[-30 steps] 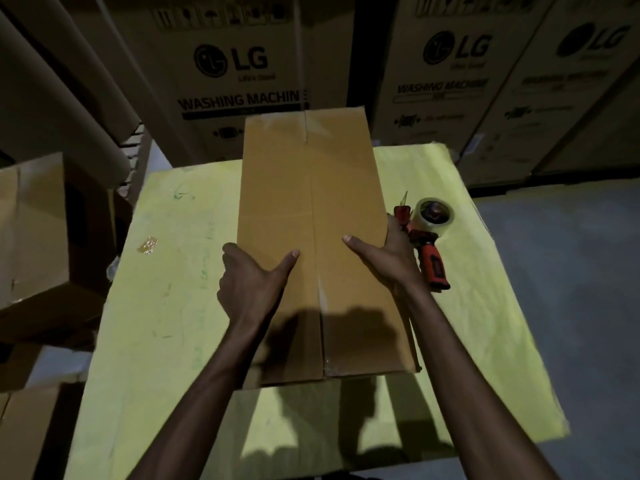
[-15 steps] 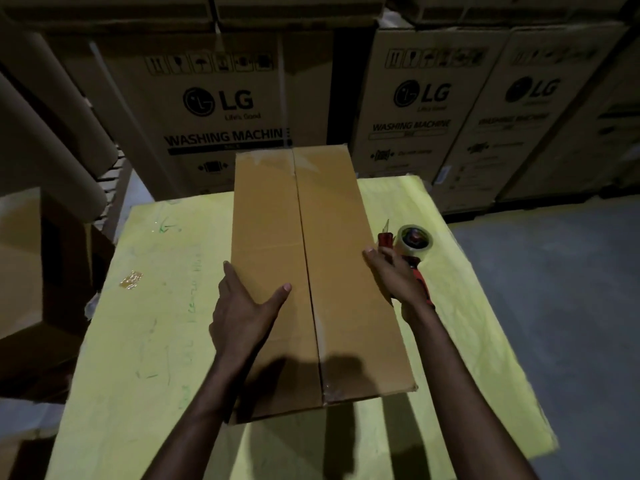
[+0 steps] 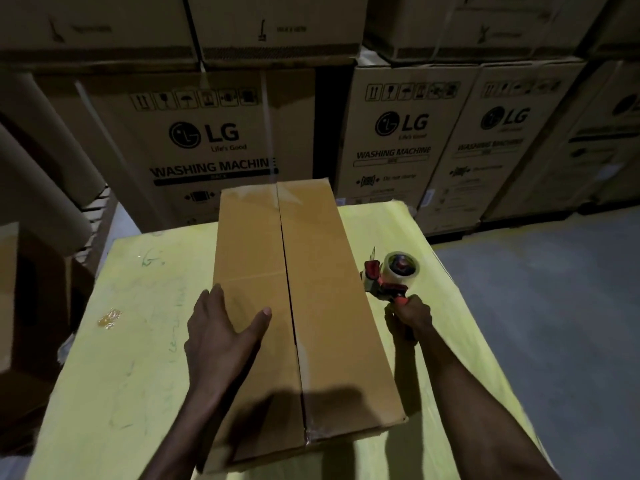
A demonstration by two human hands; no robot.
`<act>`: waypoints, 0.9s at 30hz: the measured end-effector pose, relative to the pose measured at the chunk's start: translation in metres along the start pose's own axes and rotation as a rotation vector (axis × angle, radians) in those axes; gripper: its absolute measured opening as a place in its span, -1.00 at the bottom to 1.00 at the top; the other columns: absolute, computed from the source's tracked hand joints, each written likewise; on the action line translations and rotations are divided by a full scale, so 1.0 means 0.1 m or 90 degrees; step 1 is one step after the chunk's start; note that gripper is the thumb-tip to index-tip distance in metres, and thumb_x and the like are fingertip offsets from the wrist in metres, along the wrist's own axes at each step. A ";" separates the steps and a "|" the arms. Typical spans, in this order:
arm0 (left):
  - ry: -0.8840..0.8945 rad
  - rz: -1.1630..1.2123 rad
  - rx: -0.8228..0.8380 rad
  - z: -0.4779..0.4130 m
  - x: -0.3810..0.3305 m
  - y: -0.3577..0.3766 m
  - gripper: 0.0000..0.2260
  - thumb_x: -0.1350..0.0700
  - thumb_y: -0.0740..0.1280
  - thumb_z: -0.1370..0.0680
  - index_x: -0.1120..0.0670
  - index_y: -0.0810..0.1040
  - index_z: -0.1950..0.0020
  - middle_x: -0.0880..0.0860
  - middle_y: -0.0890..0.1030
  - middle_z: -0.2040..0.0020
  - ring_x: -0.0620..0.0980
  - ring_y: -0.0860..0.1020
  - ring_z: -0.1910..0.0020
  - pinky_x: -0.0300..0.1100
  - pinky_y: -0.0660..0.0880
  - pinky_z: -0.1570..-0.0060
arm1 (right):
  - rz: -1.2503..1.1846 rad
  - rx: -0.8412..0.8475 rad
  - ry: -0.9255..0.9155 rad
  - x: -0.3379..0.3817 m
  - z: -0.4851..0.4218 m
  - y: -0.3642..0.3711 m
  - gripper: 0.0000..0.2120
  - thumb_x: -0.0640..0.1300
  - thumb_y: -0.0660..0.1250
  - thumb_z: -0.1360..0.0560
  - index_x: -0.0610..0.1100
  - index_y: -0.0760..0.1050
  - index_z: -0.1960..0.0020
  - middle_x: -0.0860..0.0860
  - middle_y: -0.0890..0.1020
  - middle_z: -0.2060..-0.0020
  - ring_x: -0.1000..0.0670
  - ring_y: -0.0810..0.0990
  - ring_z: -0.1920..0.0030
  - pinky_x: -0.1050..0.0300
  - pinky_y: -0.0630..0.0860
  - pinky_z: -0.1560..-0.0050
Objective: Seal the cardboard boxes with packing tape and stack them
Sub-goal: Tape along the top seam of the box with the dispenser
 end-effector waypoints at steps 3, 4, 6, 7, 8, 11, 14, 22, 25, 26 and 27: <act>0.026 -0.059 -0.010 0.00 -0.16 -0.03 -0.18 -0.33 0.42 -0.50 -0.03 0.21 -0.63 0.07 0.15 -0.67 0.13 0.12 -0.63 0.30 0.14 -0.52 | -0.056 0.055 0.008 0.14 -0.01 0.03 -0.56 0.05 0.34 -0.60 -0.27 0.48 -0.30 -0.26 0.56 -0.19 -0.26 0.55 -0.17 -0.01 0.41 0.01; 0.056 -0.077 -0.015 0.00 -0.23 -0.02 -0.21 -0.34 0.41 -0.50 -0.04 0.24 -0.61 0.07 0.15 -0.67 0.12 0.12 -0.63 0.31 0.12 -0.53 | -0.101 0.077 0.014 0.20 -0.02 0.03 -0.60 0.03 0.35 -0.60 -0.28 0.51 -0.23 -0.24 0.59 -0.09 -0.24 0.58 -0.07 -0.01 0.43 0.05; 0.135 -0.113 -0.006 0.02 -0.43 0.03 -0.26 -0.36 0.38 -0.50 -0.08 0.28 -0.58 0.04 0.15 -0.66 0.10 0.13 -0.62 0.31 0.09 -0.52 | -0.205 0.107 0.028 0.29 -0.04 0.01 -0.67 -0.05 0.38 -0.58 -0.32 0.55 -0.15 -0.21 0.61 0.16 -0.19 0.59 0.19 0.00 0.46 0.19; 0.171 -0.125 0.009 0.02 -0.54 0.08 -0.28 -0.37 0.36 -0.50 -0.09 0.30 -0.57 0.04 0.16 -0.65 0.10 0.15 -0.62 0.31 0.09 -0.52 | -0.251 0.122 0.035 0.33 -0.01 -0.01 -0.72 -0.10 0.37 -0.59 -0.32 0.55 -0.13 -0.19 0.59 0.28 -0.16 0.56 0.31 0.05 0.45 0.28; 0.196 -0.129 0.030 0.00 -0.65 0.14 -0.31 -0.37 0.36 -0.51 -0.09 0.33 -0.55 0.04 0.19 -0.65 0.10 0.17 -0.61 0.29 0.11 -0.51 | -0.297 0.132 0.040 0.38 0.03 -0.04 -0.79 -0.15 0.35 -0.61 -0.31 0.55 -0.11 -0.16 0.55 0.36 -0.10 0.53 0.41 0.11 0.44 0.38; 0.246 -0.085 0.088 -0.08 -0.94 0.26 -0.47 -0.24 0.36 -0.58 -0.05 0.44 -0.48 0.03 0.36 -0.56 0.07 0.34 -0.51 0.22 0.22 -0.46 | -0.435 0.133 0.044 0.52 0.28 -0.19 -0.89 -0.20 0.28 -0.65 -0.22 0.54 -0.03 -0.09 0.45 0.45 0.02 0.43 0.58 0.24 0.37 0.56; 0.299 -0.029 0.105 -0.11 -1.17 0.32 -0.69 -0.07 0.31 -0.66 -0.02 0.55 -0.37 -0.01 0.54 -0.39 0.03 0.52 -0.33 0.12 0.39 -0.33 | -0.512 0.118 0.010 0.58 0.55 -0.36 -0.89 -0.15 0.30 -0.64 -0.19 0.56 -0.03 -0.06 0.47 0.44 0.02 0.45 0.51 0.19 0.39 0.53; 0.263 0.280 0.230 -0.09 -1.51 0.28 -0.78 0.00 0.26 -0.72 0.01 0.65 -0.24 -0.08 0.68 -0.12 -0.07 0.64 -0.09 -0.29 0.61 0.06 | -0.519 0.161 -0.174 0.76 1.86 -0.89 -0.78 -0.02 0.43 -0.59 -0.11 0.50 -0.14 -0.05 0.56 0.25 0.06 0.49 0.44 0.19 0.46 0.43; 0.231 0.397 0.233 0.00 -1.57 0.01 -0.74 -0.11 0.26 -0.68 -0.06 0.65 -0.24 -0.08 0.71 -0.02 -0.08 0.68 -0.01 0.03 0.63 -0.01 | -0.556 0.227 -0.241 0.76 2.31 -0.95 -0.59 -0.02 0.47 -0.52 -0.11 0.48 -0.30 -0.04 0.64 0.10 0.04 0.52 0.35 0.19 0.51 0.33; 0.227 0.420 0.218 0.05 -1.57 -0.09 -0.72 -0.15 0.26 -0.66 -0.07 0.65 -0.24 -0.08 0.71 -0.02 -0.08 0.68 0.01 0.04 0.62 -0.01 | -0.559 0.241 -0.256 0.75 2.44 -0.95 -0.55 -0.02 0.48 -0.49 -0.11 0.48 -0.31 -0.05 0.65 0.09 0.03 0.53 0.33 0.17 0.52 0.31; 0.221 0.442 0.200 0.10 -1.56 -0.20 -0.70 -0.18 0.25 -0.64 -0.08 0.65 -0.22 -0.07 0.71 0.00 -0.08 0.68 0.03 0.01 0.61 0.01 | -0.551 0.246 -0.269 0.74 2.55 -0.94 -0.53 -0.01 0.49 -0.46 -0.09 0.48 -0.32 -0.05 0.64 0.09 0.02 0.53 0.32 0.15 0.53 0.29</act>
Point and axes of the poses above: each hand's wrist, its own z-axis away from the middle knuckle, its own y-axis out of the palm, x = y × z, the point moved 5 cm from there along -z, towards the middle knuckle
